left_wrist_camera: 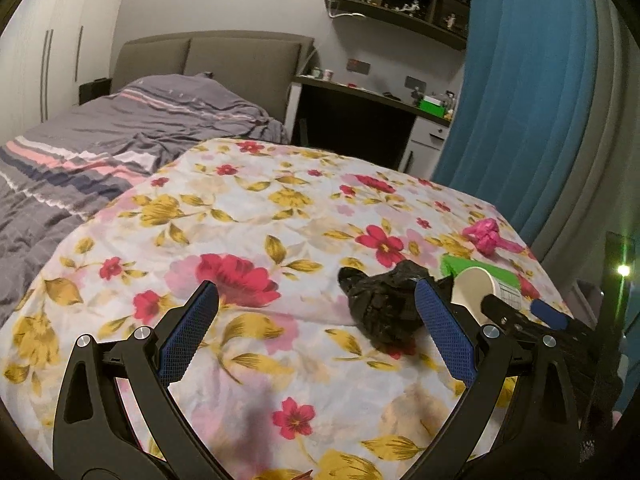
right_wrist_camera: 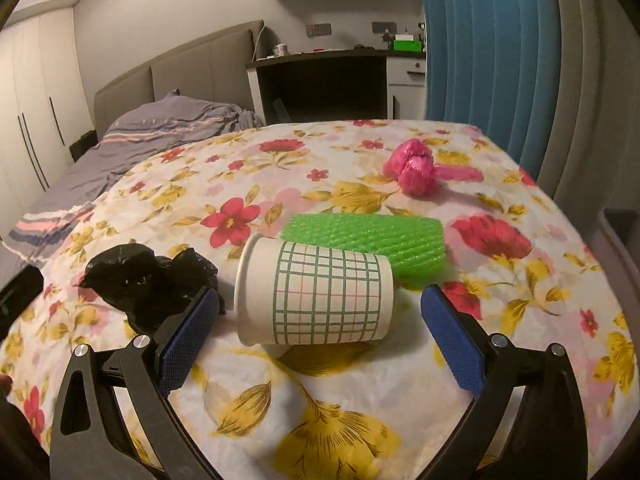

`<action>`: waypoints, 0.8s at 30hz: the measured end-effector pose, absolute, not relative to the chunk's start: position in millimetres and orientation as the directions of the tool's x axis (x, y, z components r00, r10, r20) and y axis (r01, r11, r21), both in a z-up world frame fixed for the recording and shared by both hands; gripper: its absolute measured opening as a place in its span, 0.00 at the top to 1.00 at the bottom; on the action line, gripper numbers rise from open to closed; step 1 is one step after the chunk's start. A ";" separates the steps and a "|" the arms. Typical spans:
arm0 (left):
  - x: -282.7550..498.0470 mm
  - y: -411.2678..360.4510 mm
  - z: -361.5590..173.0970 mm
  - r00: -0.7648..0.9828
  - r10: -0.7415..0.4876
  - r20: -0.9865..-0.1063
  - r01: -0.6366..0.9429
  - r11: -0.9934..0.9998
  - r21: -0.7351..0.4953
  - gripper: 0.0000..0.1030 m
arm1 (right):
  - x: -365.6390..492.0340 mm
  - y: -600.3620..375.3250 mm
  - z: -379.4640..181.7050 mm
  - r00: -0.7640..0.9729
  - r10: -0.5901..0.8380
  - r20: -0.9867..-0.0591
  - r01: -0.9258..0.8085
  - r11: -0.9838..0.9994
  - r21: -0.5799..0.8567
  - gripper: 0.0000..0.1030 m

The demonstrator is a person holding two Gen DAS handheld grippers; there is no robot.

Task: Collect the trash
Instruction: 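Grasp the second black plastic bag with the left tool while the right tool grasps a green-grid cup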

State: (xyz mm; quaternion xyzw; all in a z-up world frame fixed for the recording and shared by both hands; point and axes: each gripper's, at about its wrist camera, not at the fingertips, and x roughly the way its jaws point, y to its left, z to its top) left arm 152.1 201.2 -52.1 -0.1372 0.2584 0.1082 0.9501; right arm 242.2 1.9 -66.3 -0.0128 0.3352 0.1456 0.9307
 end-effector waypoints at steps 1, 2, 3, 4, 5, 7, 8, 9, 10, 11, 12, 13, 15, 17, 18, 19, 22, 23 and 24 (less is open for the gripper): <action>153.6 199.9 -53.0 0.844 0.123 -0.523 -0.266 0.941 -0.209 0.06 | 243.3 0.3 -66.7 0.731 0.264 -0.630 -0.277 0.958 0.081 0.08; 155.4 198.7 -54.1 0.843 0.112 -0.526 -0.257 0.943 -0.211 0.06 | 244.7 -0.9 -67.3 0.726 0.266 -0.634 -0.274 0.958 0.088 0.11; 156.6 196.8 -54.9 0.843 0.105 -0.528 -0.249 0.945 -0.209 0.06 | 245.7 -1.0 -68.3 0.721 0.268 -0.639 -0.273 0.957 0.093 0.13; 157.8 194.4 -55.5 0.843 0.098 -0.530 -0.240 0.948 -0.207 0.06 | 246.8 -1.3 -68.8 0.716 0.271 -0.643 -0.272 0.957 0.100 0.20; 159.1 191.6 -56.0 0.842 0.090 -0.531 -0.230 0.952 -0.203 0.06 | 247.5 -2.2 -69.5 0.711 0.275 -0.647 -0.272 0.956 0.107 0.26; 161.7 185.9 -56.6 0.842 0.076 -0.534 -0.211 0.958 -0.196 0.06 | 246.8 -3.4 -69.7 0.710 0.272 -0.650 -0.269 0.957 0.106 0.26; 162.6 183.5 -56.8 0.841 0.071 -0.536 -0.205 0.959 -0.194 0.06 | 245.4 -4.3 -68.9 0.712 0.273 -0.646 -0.271 0.957 0.106 0.26; 164.1 181.8 -57.2 0.840 0.067 -0.539 -0.201 0.960 -0.193 0.06 | 244.2 -4.9 -68.1 0.715 0.274 -0.643 -0.271 0.957 0.106 0.26; 166.6 179.2 -58.2 0.836 0.059 -0.546 -0.194 0.962 -0.194 0.06 | 242.5 -6.5 -66.8 0.720 0.273 -0.638 -0.271 0.957 0.105 0.26; 168.5 177.3 -59.0 0.833 0.053 -0.550 -0.190 0.962 -0.195 0.06 | 240.5 -8.5 -65.3 0.726 0.273 -0.631 -0.269 0.957 0.104 0.26; 171.6 174.8 -60.1 0.829 0.048 -0.557 -0.186 0.963 -0.195 0.06 | 238.5 -11.0 -63.9 0.730 0.272 -0.627 -0.268 0.958 0.104 0.26; 174.2 172.8 -60.8 0.826 0.043 -0.562 -0.182 0.964 -0.194 0.06 | 235.8 -14.2 -62.2 0.734 0.271 -0.623 -0.265 0.958 0.105 0.26; 181.1 168.8 -62.3 0.819 0.035 -0.573 -0.175 0.966 -0.191 0.06 | 229.2 -22.8 -58.2 0.741 0.269 -0.615 -0.258 0.960 0.109 0.26; 189.0 164.3 -63.8 0.816 0.029 -0.577 -0.165 0.969 -0.185 0.06 | 220.5 -33.6 -53.0 0.751 0.273 -0.602 -0.255 0.960 0.117 0.26; 192.5 163.1 -64.8 0.815 0.028 -0.579 -0.164 0.969 -0.184 0.06 | 215.6 -40.0 -49.8 0.757 0.274 -0.594 -0.253 0.960 0.121 0.26; 196.8 161.9 -66.5 0.812 0.024 -0.583 -0.162 0.969 -0.186 0.06 | 212.6 -44.3 -47.8 0.760 0.275 -0.589 -0.251 0.960 0.125 0.26; 207.3 160.7 -72.3 0.800 0.017 -0.599 -0.167 0.966 -0.196 0.06 | 196.5 -63.6 -37.4 0.782 0.273 -0.561 -0.245 0.961 0.125 0.26; 210.3 159.8 -74.1 0.797 0.016 -0.604 -0.170 0.965 -0.198 0.07 | 192.4 -68.8 -35.0 0.788 0.271 -0.553 -0.243 0.962 0.124 0.26; 212.0 158.9 -75.1 0.794 0.016 -0.607 -0.171 0.965 -0.199 0.08 | 188.2 -74.3 -32.1 0.795 0.268 -0.544 -0.241 0.963 0.123 0.26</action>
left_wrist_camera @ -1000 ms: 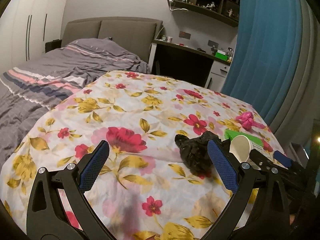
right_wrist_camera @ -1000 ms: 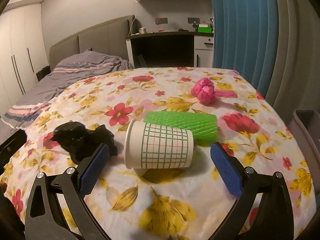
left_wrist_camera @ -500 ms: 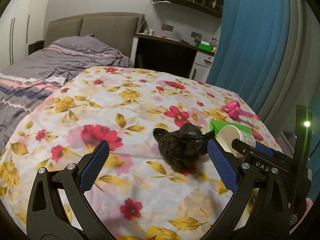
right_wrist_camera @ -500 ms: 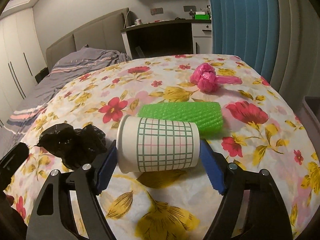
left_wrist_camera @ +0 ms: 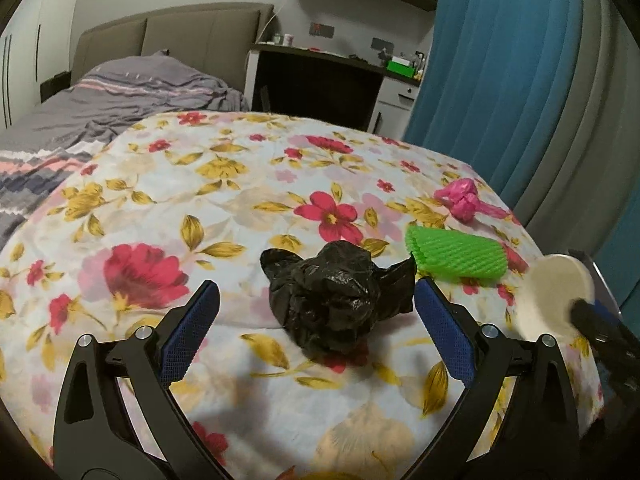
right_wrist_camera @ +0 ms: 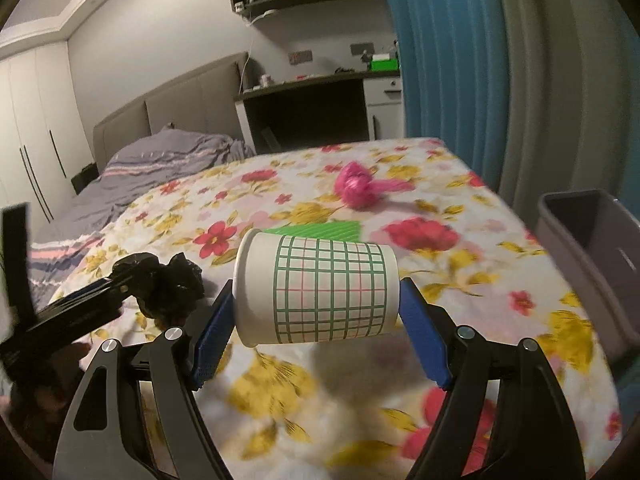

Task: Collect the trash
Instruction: 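Grasp the second black plastic bag with the left tool while the right tool grasps a green-grid cup, then carry the black bag and green-grid cup over the grey bin with both tools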

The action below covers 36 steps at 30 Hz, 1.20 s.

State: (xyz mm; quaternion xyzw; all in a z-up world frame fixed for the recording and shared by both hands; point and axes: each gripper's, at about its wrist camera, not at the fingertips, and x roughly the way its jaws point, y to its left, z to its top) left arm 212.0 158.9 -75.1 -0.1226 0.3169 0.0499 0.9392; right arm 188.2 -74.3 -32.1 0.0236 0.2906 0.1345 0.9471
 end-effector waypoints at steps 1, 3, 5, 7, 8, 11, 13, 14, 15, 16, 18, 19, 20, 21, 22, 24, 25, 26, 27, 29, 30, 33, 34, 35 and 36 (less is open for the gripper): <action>214.0 157.8 -75.9 0.793 0.015 -0.609 -0.172 0.965 -0.200 0.08 | 182.8 -81.3 -28.8 0.805 0.263 -0.532 -0.235 0.964 0.120 0.26; 217.4 155.4 -77.4 0.789 0.011 -0.614 -0.171 0.964 -0.203 0.11 | 177.7 -90.3 -25.2 0.814 0.257 -0.521 -0.227 0.966 0.122 0.26; 221.1 154.1 -80.3 0.780 -0.002 -0.625 -0.165 0.964 -0.210 0.21 | 173.0 -100.7 -21.8 0.820 0.255 -0.513 -0.222 0.967 0.127 0.26; 225.2 152.9 -85.4 0.759 -0.018 -0.651 -0.159 0.964 -0.212 0.40 | 170.3 -107.9 -19.6 0.825 0.250 -0.507 -0.216 0.968 0.126 0.26; 227.7 152.1 -88.9 0.744 -0.030 -0.667 -0.152 0.965 -0.213 0.51 | 169.3 -112.3 -18.8 0.828 0.247 -0.504 -0.213 0.969 0.126 0.26; 228.8 152.3 -92.1 0.735 -0.044 -0.676 -0.146 0.964 -0.222 0.67 | 167.2 -119.9 -17.4 0.832 0.244 -0.499 -0.204 0.970 0.134 0.26; 225.1 150.2 -89.7 0.746 -0.040 -0.664 -0.138 0.967 -0.214 0.75 | 165.5 -124.3 -16.5 0.834 0.244 -0.495 -0.202 0.970 0.139 0.26; 223.9 148.1 -88.5 0.749 -0.037 -0.661 -0.137 0.968 -0.209 0.77 | 164.7 -126.5 -16.8 0.835 0.243 -0.493 -0.200 0.970 0.140 0.26; 222.0 145.8 -86.6 0.753 -0.032 -0.657 -0.136 0.969 -0.204 0.79 | 164.2 -128.0 -16.1 0.836 0.243 -0.492 -0.199 0.970 0.141 0.26; 218.9 142.6 -83.8 0.761 -0.029 -0.648 -0.133 0.971 -0.200 0.80 | 163.6 -131.1 -15.2 0.837 0.243 -0.490 -0.198 0.970 0.142 0.26; 212.1 135.2 -75.8 0.781 -0.023 -0.625 -0.121 0.975 -0.188 0.80 | 161.2 -136.6 -12.9 0.842 0.241 -0.483 -0.195 0.970 0.144 0.26; 208.3 130.2 -71.3 0.789 -0.017 -0.614 -0.116 0.977 -0.177 0.80 | 159.6 -140.1 -11.5 0.845 0.239 -0.479 -0.192 0.971 0.145 0.26; 204.0 124.0 -65.5 0.800 -0.015 -0.600 -0.107 0.980 -0.167 0.80 | 158.1 -143.7 -9.9 0.848 0.237 -0.474 -0.189 0.971 0.147 0.26; 201.4 119.5 -61.4 0.805 -0.014 -0.593 -0.102 0.982 -0.161 0.80 | 156.6 -146.4 -8.6 0.851 0.235 -0.469 -0.186 0.971 0.148 0.26; 197.0 111.9 -55.3 0.814 -0.014 -0.580 -0.092 0.984 -0.152 0.80 | 155.0 -150.5 -6.8 0.855 0.231 -0.464 -0.183 0.972 0.148 0.26; 192.0 100.1 -45.5 0.826 -0.024 -0.563 -0.070 0.987 -0.146 0.80 | 150.7 -161.3 -1.9 0.865 0.223 -0.450 -0.173 0.973 0.151 0.26; 189.4 92.3 -40.5 0.832 -0.029 -0.554 -0.058 0.989 -0.139 0.80 | 149.3 -164.4 -0.6 0.868 0.219 -0.446 -0.169 0.974 0.150 0.26; 186.8 83.5 -35.6 0.837 -0.035 -0.546 -0.044 0.990 -0.131 0.80 | 146.9 -170.0 1.5 0.873 0.212 -0.440 -0.161 0.975 0.151 0.26; 184.9 76.4 -31.8 0.840 -0.044 -0.541 -0.030 0.991 -0.127 0.80 | 144.4 -175.3 3.5 0.877 0.207 -0.434 -0.155 0.976 0.152 0.26; 180.6 59.4 -23.8 0.845 -0.068 -0.531 0.003 0.993 -0.122 0.80 | 139.3 -185.0 7.0 0.885 0.194 -0.423 -0.141 0.978 0.153 0.26; 178.6 52.0 -20.9 0.847 -0.075 -0.526 0.015 0.993 -0.119 0.80 | 136.9 -189.5 8.4 0.889 0.186 -0.418 -0.134 0.979 0.152 0.26; 174.1 25.3 -11.8 0.853 -0.118 -0.508 0.066 0.991 -0.118 0.80 | 129.1 -205.5 13.7 0.901 0.163 -0.402 -0.111 0.982 0.151 0.26; 173.6 17.8 -10.0 0.854 -0.128 -0.504 0.079 0.990 -0.117 0.80 | 126.9 -211.0 15.2 0.905 0.155 -0.397 -0.102 0.983 0.150 0.26; 172.4 8.6 -7.5 0.855 -0.143 -0.499 0.096 0.988 -0.118 0.80 | 124.1 -216.8 17.0 0.909 0.145 -0.390 -0.092 0.984 0.150 0.26; 171.9 0.8 -5.3 0.855 -0.157 -0.495 0.113 0.987 -0.119 0.80 | 121.5 -222.6 18.1 0.913 0.138 -0.385 -0.085 0.985 0.151 0.26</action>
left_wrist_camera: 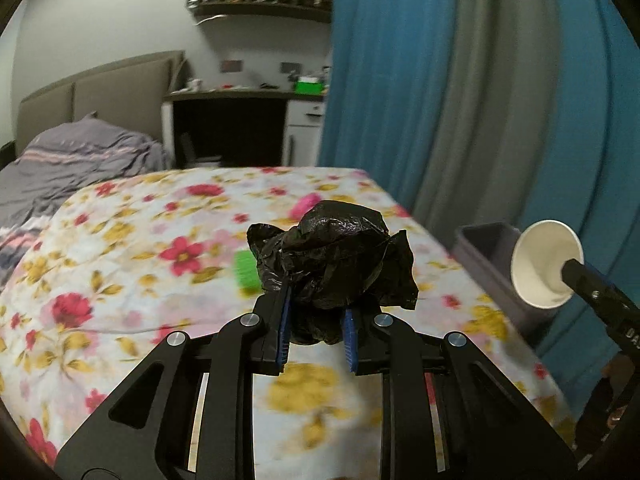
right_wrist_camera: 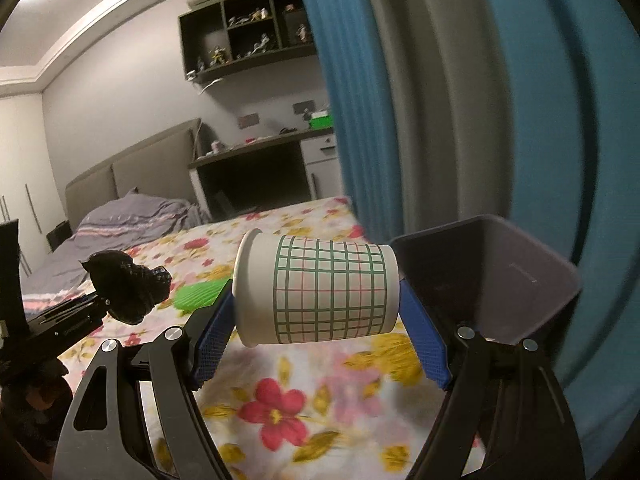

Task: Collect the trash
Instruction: 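Carry the black bag and green-grid cup over the grey bin with both tools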

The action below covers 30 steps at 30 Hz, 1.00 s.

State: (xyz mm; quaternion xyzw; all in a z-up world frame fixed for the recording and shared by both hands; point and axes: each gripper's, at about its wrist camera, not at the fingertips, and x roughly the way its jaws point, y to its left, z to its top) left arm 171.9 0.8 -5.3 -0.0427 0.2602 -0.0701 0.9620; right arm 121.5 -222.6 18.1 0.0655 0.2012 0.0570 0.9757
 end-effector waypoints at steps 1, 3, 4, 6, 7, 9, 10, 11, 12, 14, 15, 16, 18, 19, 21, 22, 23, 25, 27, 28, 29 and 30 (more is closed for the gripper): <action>171.0 -10.2 -2.8 0.854 -0.173 -0.490 0.133 0.984 -0.116 0.80 | 119.8 -228.0 19.6 0.916 0.129 -0.380 -0.076 0.986 0.151 0.26; 171.1 -25.9 -0.5 0.852 -0.196 -0.485 0.162 0.980 -0.113 0.80 | 116.2 -239.1 21.5 0.921 0.111 -0.373 -0.057 0.987 0.152 0.26; 170.8 -34.3 0.5 0.849 -0.211 -0.484 0.178 0.977 -0.113 0.80 | 114.9 -244.5 22.2 0.923 0.103 -0.370 -0.049 0.987 0.154 0.26; 171.9 -51.2 1.6 0.843 -0.237 -0.482 0.209 0.971 -0.113 0.80 | 112.6 -255.2 23.7 0.928 0.086 -0.363 -0.030 0.987 0.157 0.26; 172.6 -60.4 2.0 0.840 -0.250 -0.482 0.224 0.968 -0.110 0.80 | 111.8 -259.6 24.0 0.929 0.079 -0.361 -0.022 0.987 0.159 0.26; 174.7 -77.4 2.2 0.833 -0.273 -0.481 0.254 0.961 -0.104 0.80 | 110.0 -269.5 23.6 0.933 0.063 -0.355 -0.005 0.987 0.160 0.26; 175.8 -85.5 2.2 0.830 -0.285 -0.479 0.269 0.958 -0.103 0.80 | 110.0 -273.9 23.7 0.934 0.055 -0.353 0.002 0.987 0.159 0.26; 177.2 -94.2 2.1 0.827 -0.296 -0.478 0.283 0.954 -0.101 0.80 | 110.1 -279.2 23.6 0.935 0.047 -0.351 0.010 0.987 0.159 0.26; 178.4 -101.4 1.7 0.824 -0.306 -0.477 0.294 0.950 -0.101 0.80 | 110.3 -283.2 23.7 0.936 0.041 -0.350 0.016 0.987 0.160 0.26; 182.4 -116.7 0.5 0.815 -0.326 -0.479 0.317 0.943 -0.103 0.80 | 110.2 -292.8 23.4 0.938 0.026 -0.345 0.032 0.987 0.160 0.26; 183.4 -122.7 -0.5 0.811 -0.334 -0.479 0.325 0.940 -0.105 0.80 | 110.4 -296.3 23.5 0.939 0.019 -0.344 0.039 0.986 0.161 0.26; 186.2 -129.6 -1.7 0.806 -0.346 -0.480 0.338 0.935 -0.108 0.80 | 110.8 -300.0 23.3 0.939 0.013 -0.344 0.046 0.986 0.162 0.26; 189.9 -140.9 -3.4 0.798 -0.361 -0.483 0.354 0.929 -0.109 0.80 | 110.5 -307.1 22.5 0.940 -0.003 -0.342 0.062 0.985 0.163 0.26; 190.8 -145.4 -4.5 0.794 -0.368 -0.484 0.363 0.925 -0.109 0.80 | 111.4 -309.4 22.3 0.940 -0.007 -0.342 0.067 0.984 0.163 0.26; 192.8 -156.7 -6.1 0.786 -0.382 -0.486 0.380 0.919 -0.106 0.80 | 111.2 -317.2 21.8 0.940 -0.019 -0.340 0.079 0.984 0.162 0.26; 194.6 -161.8 -7.2 0.781 -0.389 -0.488 0.390 0.915 -0.106 0.80 | 109.8 -322.0 20.5 0.941 -0.025 -0.339 0.085 0.983 0.163 0.26; 196.7 -167.7 -8.1 0.776 -0.397 -0.491 0.399 0.911 -0.106 0.80 | 110.7 -326.7 20.2 0.941 -0.031 -0.338 0.091 0.982 0.165 0.26; 201.0 -177.1 -10.4 0.767 -0.407 -0.495 0.411 0.905 -0.107 0.80 | 111.6 -331.6 20.6 0.941 -0.040 -0.337 0.102 0.981 0.167 0.26; 206.0 -184.0 -12.9 0.754 -0.422 -0.503 0.425 0.898 -0.116 0.80 | 112.9 -335.8 20.0 0.940 -0.052 -0.336 0.114 0.979 0.169 0.26; 208.8 -188.2 -14.7 0.749 -0.428 -0.506 0.430 0.895 -0.119 0.80 | 114.1 -337.3 19.3 0.940 -0.058 -0.336 0.120 0.978 0.168 0.26; 211.6 -192.8 -16.4 0.742 -0.434 -0.511 0.436 0.891 -0.123 0.80 | 114.9 -339.1 18.9 0.940 -0.065 -0.336 0.127 0.977 0.169 0.26; 214.0 -196.6 -18.0 0.737 -0.439 -0.513 0.443 0.888 -0.125 0.80 | 116.2 -341.4 18.5 0.939 -0.070 -0.336 0.134 0.976 0.169 0.26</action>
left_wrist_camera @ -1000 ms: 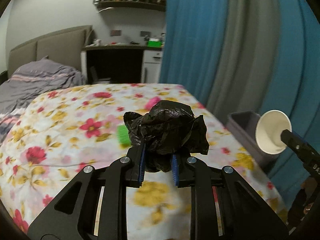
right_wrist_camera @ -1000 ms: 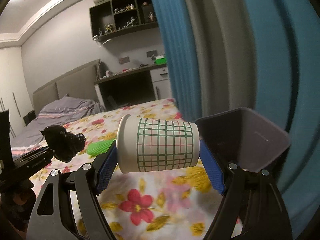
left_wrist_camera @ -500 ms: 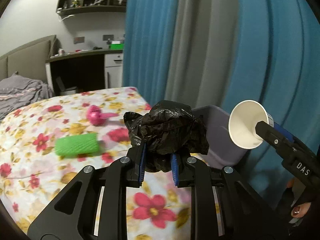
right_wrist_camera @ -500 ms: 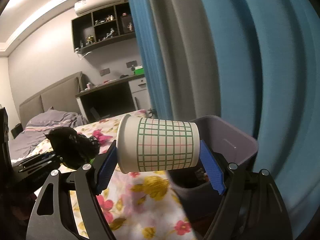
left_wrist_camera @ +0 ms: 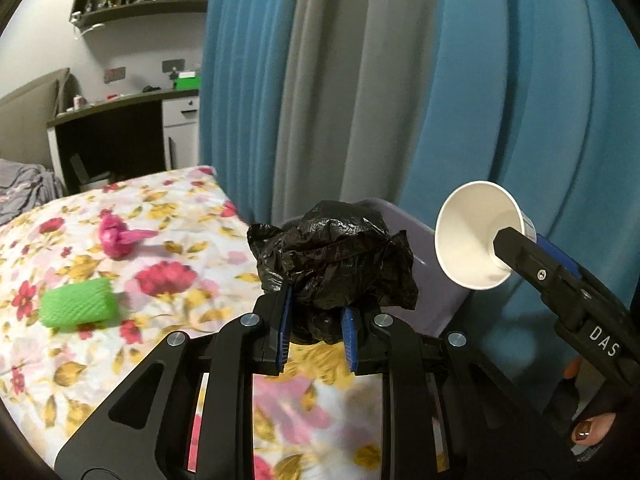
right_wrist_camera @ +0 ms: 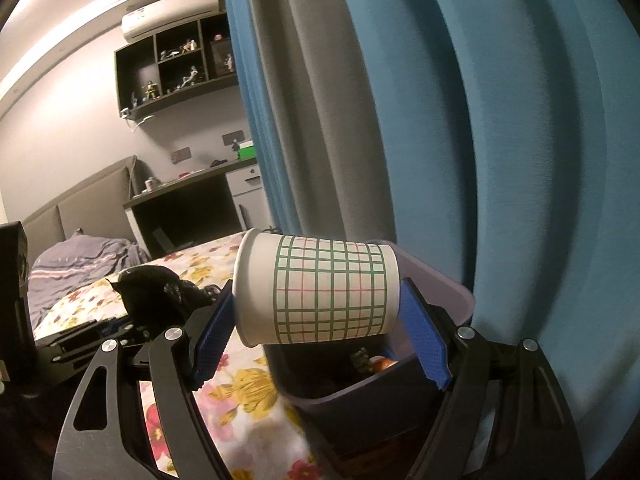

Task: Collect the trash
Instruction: 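Carry the black bag and green-grid cup over the grey bin with both tools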

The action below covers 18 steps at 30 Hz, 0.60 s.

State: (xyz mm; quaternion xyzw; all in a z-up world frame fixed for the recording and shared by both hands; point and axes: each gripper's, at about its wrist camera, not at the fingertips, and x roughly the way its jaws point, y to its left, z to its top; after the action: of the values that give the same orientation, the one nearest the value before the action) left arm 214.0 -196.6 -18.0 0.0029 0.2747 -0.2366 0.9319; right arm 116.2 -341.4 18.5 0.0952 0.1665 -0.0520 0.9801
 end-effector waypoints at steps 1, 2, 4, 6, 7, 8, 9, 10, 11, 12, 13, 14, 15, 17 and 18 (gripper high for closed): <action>216.1 -201.4 -19.8 0.732 -0.444 -0.516 0.448 0.885 -0.125 0.80 | 117.0 -343.8 18.4 0.938 -0.075 -0.337 0.140 0.975 0.171 0.26; 218.4 -206.0 -22.2 0.727 -0.449 -0.520 0.454 0.882 -0.126 0.80 | 117.8 -346.7 17.7 0.938 -0.079 -0.338 0.145 0.974 0.174 0.26; 222.9 -212.7 -27.2 0.716 -0.458 -0.527 0.465 0.876 -0.130 0.80 | 120.0 -350.7 16.8 0.936 -0.089 -0.339 0.156 0.972 0.176 0.26; 229.6 -219.7 -34.6 0.701 -0.463 -0.542 0.470 0.872 -0.137 0.80 | 122.7 -353.3 14.8 0.934 -0.095 -0.343 0.164 0.970 0.177 0.26; 231.9 -222.6 -37.0 0.696 -0.465 -0.548 0.471 0.871 -0.140 0.80 | 124.5 -353.5 14.6 0.934 -0.097 -0.345 0.166 0.970 0.177 0.26; 235.4 -226.4 -39.9 0.689 -0.468 -0.554 0.475 0.868 -0.144 0.80 | 124.6 -354.8 13.7 0.933 -0.100 -0.347 0.169 0.970 0.175 0.26; 238.3 -229.7 -42.8 0.683 -0.471 -0.558 0.478 0.866 -0.145 0.80 | 126.4 -354.0 13.4 0.931 -0.103 -0.349 0.172 0.970 0.172 0.26; 239.9 -232.3 -43.7 0.679 -0.474 -0.561 0.482 0.864 -0.146 0.80 | 127.7 -354.5 12.0 0.930 -0.106 -0.351 0.175 0.970 0.170 0.26; 242.0 -235.6 -45.7 0.673 -0.479 -0.563 0.489 0.860 -0.147 0.80 | 131.1 -353.1 12.9 0.929 -0.109 -0.353 0.177 0.970 0.168 0.26; 243.2 -238.6 -47.4 0.671 -0.481 -0.565 0.492 0.858 -0.146 0.80 | 133.3 -351.8 13.3 0.929 -0.113 -0.353 0.180 0.970 0.165 0.26; 245.9 -241.2 -49.0 0.667 -0.483 -0.568 0.496 0.856 -0.146 0.80 | 134.9 -351.8 12.4 0.928 -0.117 -0.354 0.183 0.970 0.161 0.26; 248.2 -243.8 -50.9 0.660 -0.488 -0.571 0.502 0.852 -0.148 0.80 | 136.9 -351.8 12.3 0.927 -0.119 -0.355 0.185 0.970 0.158 0.26; 250.2 -245.8 -52.7 0.656 -0.491 -0.573 0.505 0.850 -0.149 0.80 | 139.1 -351.9 11.6 0.926 -0.123 -0.357 0.188 0.970 0.155 0.26; 253.0 -250.0 -55.4 0.648 -0.497 -0.577 0.512 0.845 -0.154 0.80 | 141.0 -352.6 10.2 0.925 -0.131 -0.356 0.194 0.970 0.148 0.26; 254.1 -251.2 -56.5 0.643 -0.503 -0.578 0.516 0.842 -0.159 0.80 | 141.7 -353.2 9.5 0.925 -0.132 -0.356 0.195 0.970 0.147 0.26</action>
State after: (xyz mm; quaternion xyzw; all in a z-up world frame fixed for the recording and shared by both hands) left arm 254.1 -251.2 -56.5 0.0102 0.3155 -0.2811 0.9063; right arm 141.7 -353.2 9.5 0.0899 0.1743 -0.0836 0.9770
